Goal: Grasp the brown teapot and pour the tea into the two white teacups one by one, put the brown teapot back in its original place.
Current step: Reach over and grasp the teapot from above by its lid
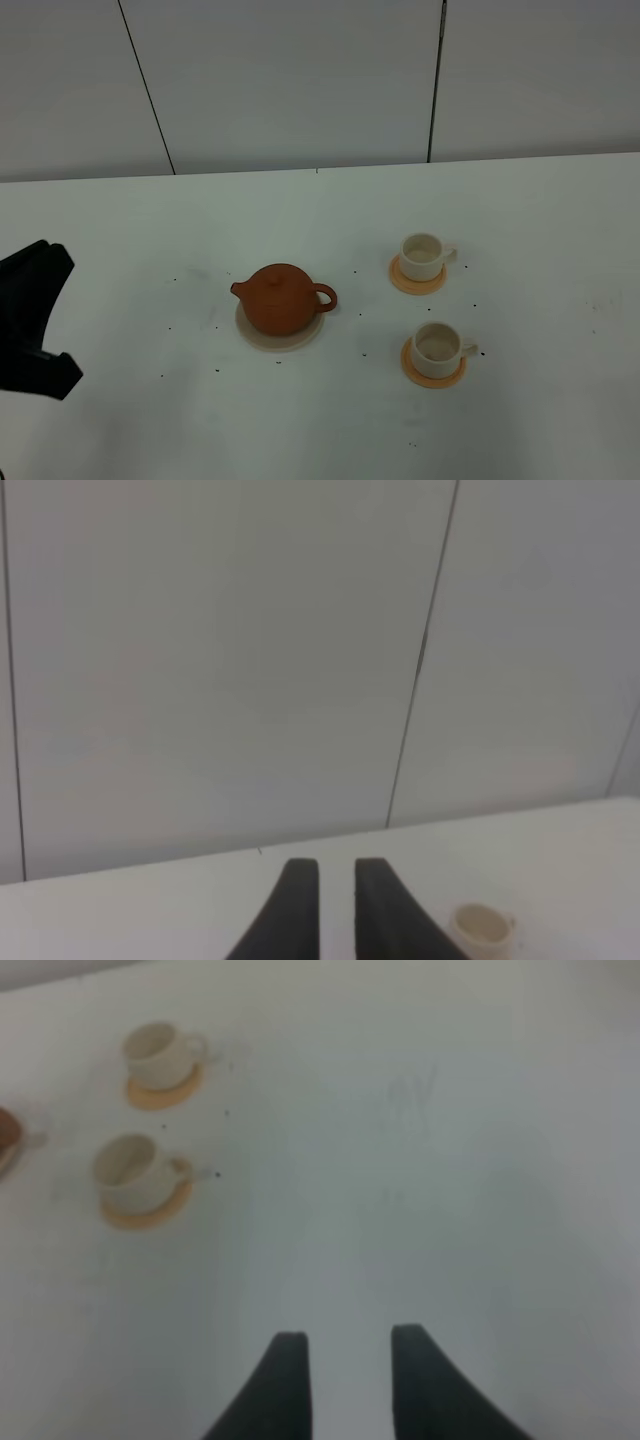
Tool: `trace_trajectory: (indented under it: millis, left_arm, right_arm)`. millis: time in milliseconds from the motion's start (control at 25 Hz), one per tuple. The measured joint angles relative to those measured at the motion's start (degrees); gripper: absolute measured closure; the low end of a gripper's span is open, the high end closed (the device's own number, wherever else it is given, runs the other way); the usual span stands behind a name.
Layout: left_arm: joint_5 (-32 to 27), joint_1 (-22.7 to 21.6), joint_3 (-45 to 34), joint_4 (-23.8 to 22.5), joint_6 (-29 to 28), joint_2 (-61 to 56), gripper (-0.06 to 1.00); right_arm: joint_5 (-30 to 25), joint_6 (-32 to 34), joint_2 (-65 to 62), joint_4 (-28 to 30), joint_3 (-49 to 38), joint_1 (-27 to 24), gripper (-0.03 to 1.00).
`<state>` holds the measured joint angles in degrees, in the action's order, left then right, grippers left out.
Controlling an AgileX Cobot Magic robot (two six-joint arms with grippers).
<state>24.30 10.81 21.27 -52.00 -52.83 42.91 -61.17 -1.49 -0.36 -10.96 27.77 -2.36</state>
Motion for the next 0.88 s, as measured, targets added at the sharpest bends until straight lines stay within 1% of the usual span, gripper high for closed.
trace_trajectory:
  millis: [160, 280, 320, 400, 440, 560, 600, 640, 680, 800, 880]
  left_arm:
    - [0.2, 0.0, 5.6, -4.1, -0.1, 7.1, 0.79]
    - [0.3, 0.0, 10.9, -10.0, -3.3, 13.8, 0.79]
    - [0.4, 0.0, 12.6, -13.2, -5.6, 15.8, 0.79]
    - [0.4, 0.0, 17.3, -21.6, -11.7, 20.6, 0.79]
    - [0.5, 0.0, 19.8, -25.8, -16.0, 22.6, 0.79]
    - [1.5, 0.0, 28.1, -43.4, -30.4, 29.4, 0.79]
    - [2.9, 0.0, 30.7, -46.3, -34.5, 31.1, 0.78]
    - [4.9, 0.0, 33.7, -48.4, -37.1, 33.1, 0.78]
    - [6.8, 0.0, 36.8, -49.5, -38.3, 35.1, 0.78]
    - [12.5, 0.0, 44.7, -50.7, -41.3, 40.2, 0.78]
    - [14.8, 0.0, 48.9, -51.0, -44.2, 43.1, 0.78]
  right_arm:
    - [0.0, 0.0, 0.0, 0.2, 0.0, 0.0, 0.77]
    - [0.0, -0.8, 0.0, -0.6, 0.0, 0.0, 0.77]
    - [0.0, -1.2, 0.0, -1.0, 0.0, 0.0, 0.77]
    - [0.0, -1.6, 0.0, -1.1, 0.0, 0.0, 0.76]
    - [0.0, -1.7, 0.0, -1.1, 0.0, 0.0, 0.76]
    - [0.0, -1.7, 0.0, -1.1, 0.0, 0.0, 0.76]
    - [0.0, -1.7, 0.0, -1.2, 0.0, 0.0, 0.76]
    - [0.0, -1.7, 0.0, -1.2, 0.0, 0.0, 0.76]
    - [0.0, -1.7, 0.0, -1.2, 0.0, 0.0, 0.76]
    - [0.0, -1.7, 0.0, -1.4, 0.0, 0.0, 0.75]
    - [0.0, -1.7, 0.0, -1.4, 0.0, 0.0, 0.75]
